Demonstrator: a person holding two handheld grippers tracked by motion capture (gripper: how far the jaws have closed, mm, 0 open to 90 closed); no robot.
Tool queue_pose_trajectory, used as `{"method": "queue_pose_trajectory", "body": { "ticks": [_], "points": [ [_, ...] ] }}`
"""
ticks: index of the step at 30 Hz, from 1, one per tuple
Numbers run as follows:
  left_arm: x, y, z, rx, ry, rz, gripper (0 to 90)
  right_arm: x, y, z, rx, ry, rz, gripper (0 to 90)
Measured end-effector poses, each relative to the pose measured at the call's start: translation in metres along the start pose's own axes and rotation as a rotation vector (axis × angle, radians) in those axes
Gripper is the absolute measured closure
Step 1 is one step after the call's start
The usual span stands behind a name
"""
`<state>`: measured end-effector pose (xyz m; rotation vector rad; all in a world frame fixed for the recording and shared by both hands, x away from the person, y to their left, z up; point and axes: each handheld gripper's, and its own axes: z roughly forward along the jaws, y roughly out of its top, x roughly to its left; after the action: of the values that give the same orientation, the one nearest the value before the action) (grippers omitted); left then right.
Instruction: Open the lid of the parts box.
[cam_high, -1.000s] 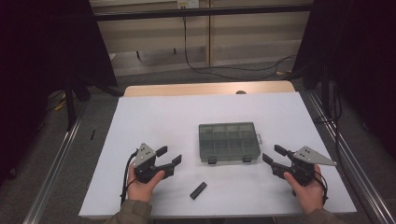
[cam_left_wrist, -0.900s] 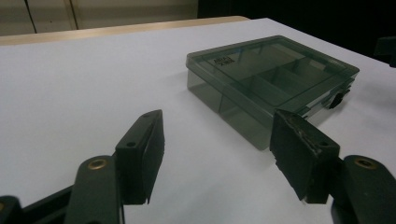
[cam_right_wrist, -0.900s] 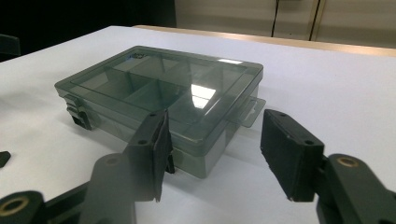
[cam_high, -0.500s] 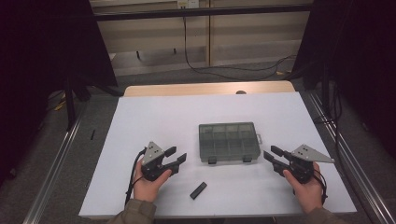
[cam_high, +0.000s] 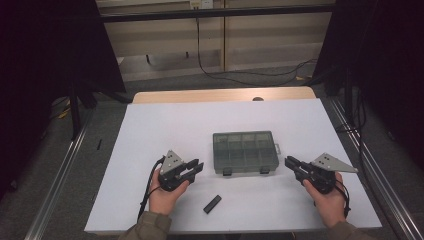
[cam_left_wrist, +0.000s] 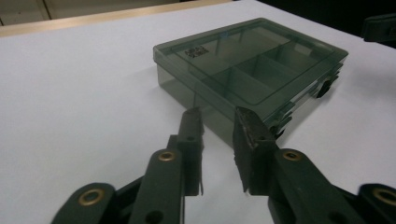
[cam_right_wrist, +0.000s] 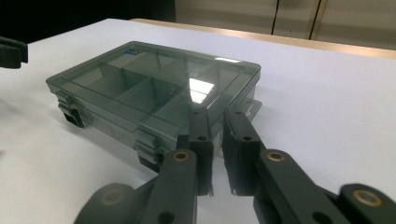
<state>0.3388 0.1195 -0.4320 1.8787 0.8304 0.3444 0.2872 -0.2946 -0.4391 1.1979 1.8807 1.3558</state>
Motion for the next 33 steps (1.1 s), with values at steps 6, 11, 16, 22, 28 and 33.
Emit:
{"method": "queue_pose_trajectory", "body": {
  "ticks": [6, 11, 16, 22, 28, 33],
  "points": [
    [0.001, 0.004, 0.006, 0.017, 0.003, -0.008, 79.6, -0.002, 0.002, 0.004, 0.018, -0.011, -0.011, 88.5],
    [0.001, 0.01, 0.013, 0.022, -0.006, -0.011, 85.3, -0.003, 0.004, 0.008, 0.034, -0.011, -0.001, 90.0],
    [0.0, 0.013, 0.018, 0.037, -0.013, -0.013, 89.3, -0.004, 0.005, 0.009, 0.042, -0.009, -0.014, 90.0],
    [-0.002, 0.011, 0.018, 0.064, -0.021, -0.014, 90.0, -0.004, 0.004, 0.008, 0.053, 0.002, -0.009, 90.0],
    [-0.003, 0.007, 0.02, 0.093, -0.035, -0.01, 90.0, -0.004, 0.002, 0.009, 0.078, 0.006, -0.021, 90.0],
    [-0.004, 0.007, 0.021, 0.104, -0.04, -0.011, 90.0, -0.003, 0.0, 0.014, 0.128, 0.005, -0.02, 90.0]
  ]
}}
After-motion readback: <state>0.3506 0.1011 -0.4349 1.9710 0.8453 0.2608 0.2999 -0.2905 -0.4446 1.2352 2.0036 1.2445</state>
